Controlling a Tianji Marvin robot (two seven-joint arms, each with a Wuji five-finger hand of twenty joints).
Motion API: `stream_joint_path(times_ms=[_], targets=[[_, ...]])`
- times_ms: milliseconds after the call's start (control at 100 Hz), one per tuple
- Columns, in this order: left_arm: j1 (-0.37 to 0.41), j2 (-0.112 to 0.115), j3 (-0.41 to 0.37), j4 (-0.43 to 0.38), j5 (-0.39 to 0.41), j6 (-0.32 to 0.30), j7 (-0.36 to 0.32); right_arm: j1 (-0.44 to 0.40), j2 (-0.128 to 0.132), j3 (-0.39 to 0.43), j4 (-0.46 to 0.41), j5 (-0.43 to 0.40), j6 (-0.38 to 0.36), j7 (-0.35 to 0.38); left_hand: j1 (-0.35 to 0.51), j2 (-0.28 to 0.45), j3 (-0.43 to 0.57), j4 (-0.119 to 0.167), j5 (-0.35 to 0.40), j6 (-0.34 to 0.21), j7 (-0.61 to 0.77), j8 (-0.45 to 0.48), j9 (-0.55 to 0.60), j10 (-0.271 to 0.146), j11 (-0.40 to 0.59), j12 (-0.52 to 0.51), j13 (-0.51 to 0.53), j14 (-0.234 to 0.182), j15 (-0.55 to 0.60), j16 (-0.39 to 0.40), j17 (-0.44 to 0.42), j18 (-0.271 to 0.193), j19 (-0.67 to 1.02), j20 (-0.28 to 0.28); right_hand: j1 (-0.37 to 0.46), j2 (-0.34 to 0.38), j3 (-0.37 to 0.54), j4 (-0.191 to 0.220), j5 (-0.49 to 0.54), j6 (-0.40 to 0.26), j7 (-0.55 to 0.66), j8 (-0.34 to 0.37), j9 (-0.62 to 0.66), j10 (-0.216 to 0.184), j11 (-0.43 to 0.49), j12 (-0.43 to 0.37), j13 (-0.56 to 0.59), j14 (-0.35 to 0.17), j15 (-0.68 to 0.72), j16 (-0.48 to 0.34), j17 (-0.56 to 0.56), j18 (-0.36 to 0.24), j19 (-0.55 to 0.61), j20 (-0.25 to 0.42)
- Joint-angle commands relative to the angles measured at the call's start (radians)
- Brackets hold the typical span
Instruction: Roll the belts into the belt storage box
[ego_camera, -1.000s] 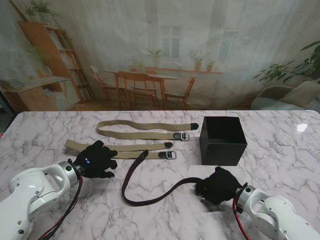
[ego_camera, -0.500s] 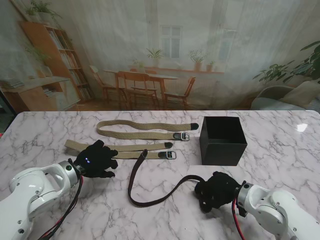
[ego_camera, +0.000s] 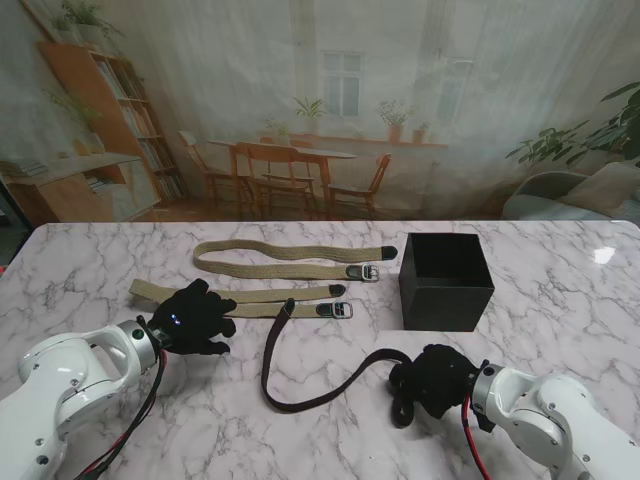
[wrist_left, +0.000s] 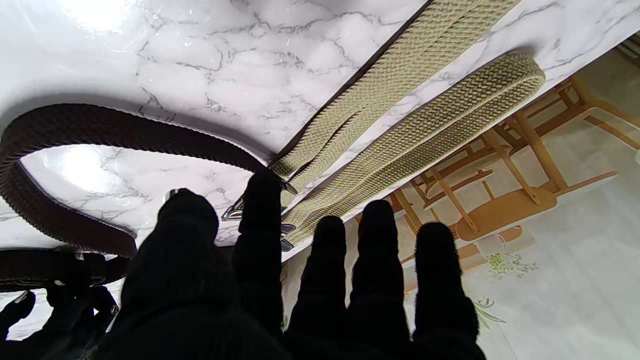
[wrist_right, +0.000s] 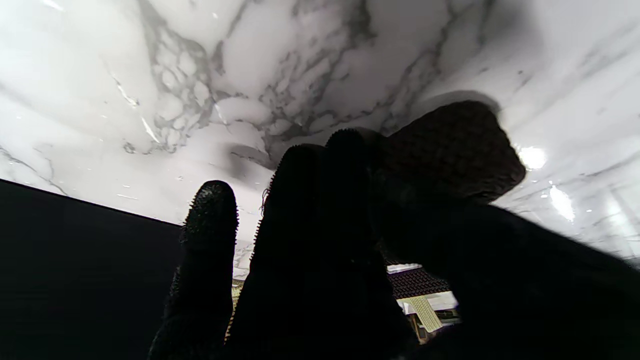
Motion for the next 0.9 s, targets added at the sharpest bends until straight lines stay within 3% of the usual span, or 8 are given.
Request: stream_joint_path(times_ms=[0,40,100,220,340,430,660,890], targets=[[0.000,0.000,0.003,0.002,-0.001,-0.001,-0.014,-0.007,0.000,-0.017,0.028,-0.039,0.008,-0.021,-0.002,0.024,-0.011,-0.003,0.006,0.019,-0.007,0.009,0.016,0.003,-0.016,0.001,0.015,0.021,-0.003,0.004,-0.014,0.045,-0.023,0.004,0.049,-0.073,0.051,-0.098,0.107,-0.001,0.179,0.073,0.031,-0.063,-0.002,0.016,0.028,-0.081,-0.073,-0.025,0.026,-0.041,0.033,-0.012],[0.000,-0.001,0.002,0.002,-0.002,-0.001,-0.014,-0.006,-0.001,-0.023,0.034,-0.059,0.016,-0.050,-0.003,0.025,-0.011,-0.003,0.005,0.018,-0.007,0.009,0.015,0.002,-0.016,0.001,0.014,0.022,-0.003,0.004,-0.015,0.044,-0.023,0.004,0.027,-0.057,-0.046,-0.157,0.126,-0.026,0.202,0.080,0.050,-0.067,-0.004,0.022,0.047,-0.075,-0.064,-0.023,0.039,-0.045,0.045,-0.009],[0.001,-0.001,0.002,0.002,-0.002,0.000,-0.014,-0.001,-0.002,-0.036,0.054,-0.097,0.026,-0.124,-0.001,0.024,-0.010,-0.002,0.006,0.019,-0.007,0.009,0.017,0.004,-0.016,0.001,0.015,0.022,-0.002,0.005,-0.014,0.045,-0.023,0.004,0.030,-0.035,-0.139,-0.182,0.133,-0.080,0.284,-0.014,0.086,-0.076,-0.006,0.038,0.089,-0.066,-0.037,-0.017,0.067,-0.042,0.069,-0.008],[0.003,-0.001,0.001,0.001,-0.002,0.002,-0.014,-0.002,-0.002,-0.046,0.065,-0.130,0.043,-0.173,-0.005,0.027,-0.011,-0.003,0.006,0.018,-0.007,0.009,0.016,0.002,-0.016,0.001,0.014,0.021,-0.003,0.004,-0.015,0.045,-0.023,0.004,0.012,0.024,-0.247,-0.208,0.145,-0.163,0.363,-0.074,0.101,-0.068,0.026,0.049,0.121,-0.039,-0.005,-0.005,0.063,0.000,0.082,-0.002],[0.004,-0.001,0.001,0.001,-0.002,0.003,-0.014,-0.004,-0.002,-0.059,0.082,-0.161,0.073,-0.240,-0.005,0.027,-0.011,-0.003,0.005,0.019,-0.008,0.008,0.016,0.004,-0.016,0.001,0.014,0.021,-0.003,0.005,-0.015,0.044,-0.023,0.004,0.007,0.093,-0.371,-0.234,0.149,-0.367,0.461,-0.097,0.032,0.001,0.120,0.065,0.149,0.047,0.035,0.065,0.019,0.149,0.064,0.036],[0.004,-0.001,0.001,0.001,-0.003,0.003,-0.015,-0.009,-0.004,-0.063,0.086,-0.157,0.091,-0.259,-0.006,0.027,-0.011,-0.003,0.005,0.019,-0.008,0.008,0.015,0.003,-0.017,0.001,0.013,0.022,-0.003,0.004,-0.015,0.045,-0.023,0.004,0.000,0.134,-0.421,-0.234,0.198,-0.468,0.480,-0.033,-0.055,0.090,0.121,0.083,0.133,0.126,0.034,0.117,-0.008,0.226,0.040,0.064],[0.006,-0.001,0.000,0.002,-0.003,0.004,-0.013,-0.019,-0.004,-0.060,0.080,-0.168,0.102,-0.268,-0.007,0.028,-0.011,-0.003,0.005,0.020,-0.009,0.008,0.014,0.003,-0.017,0.001,0.014,0.022,-0.003,0.005,-0.015,0.045,-0.023,0.004,-0.038,0.141,-0.425,-0.233,0.268,-0.486,0.500,-0.034,-0.430,0.233,-0.002,0.041,-0.046,0.178,-0.055,0.137,-0.039,0.282,0.000,0.086],[0.007,-0.001,0.000,0.002,-0.002,0.006,-0.012,-0.019,-0.007,-0.062,0.080,-0.143,0.102,-0.247,-0.008,0.027,-0.011,-0.003,0.005,0.020,-0.009,0.008,0.014,0.002,-0.017,0.001,0.013,0.023,-0.003,0.005,-0.015,0.045,-0.023,0.005,-0.051,0.137,-0.404,-0.228,0.283,-0.420,0.591,-0.096,-0.808,0.293,-0.003,0.043,-0.233,0.209,-0.121,0.070,-0.076,0.330,-0.058,0.081]])
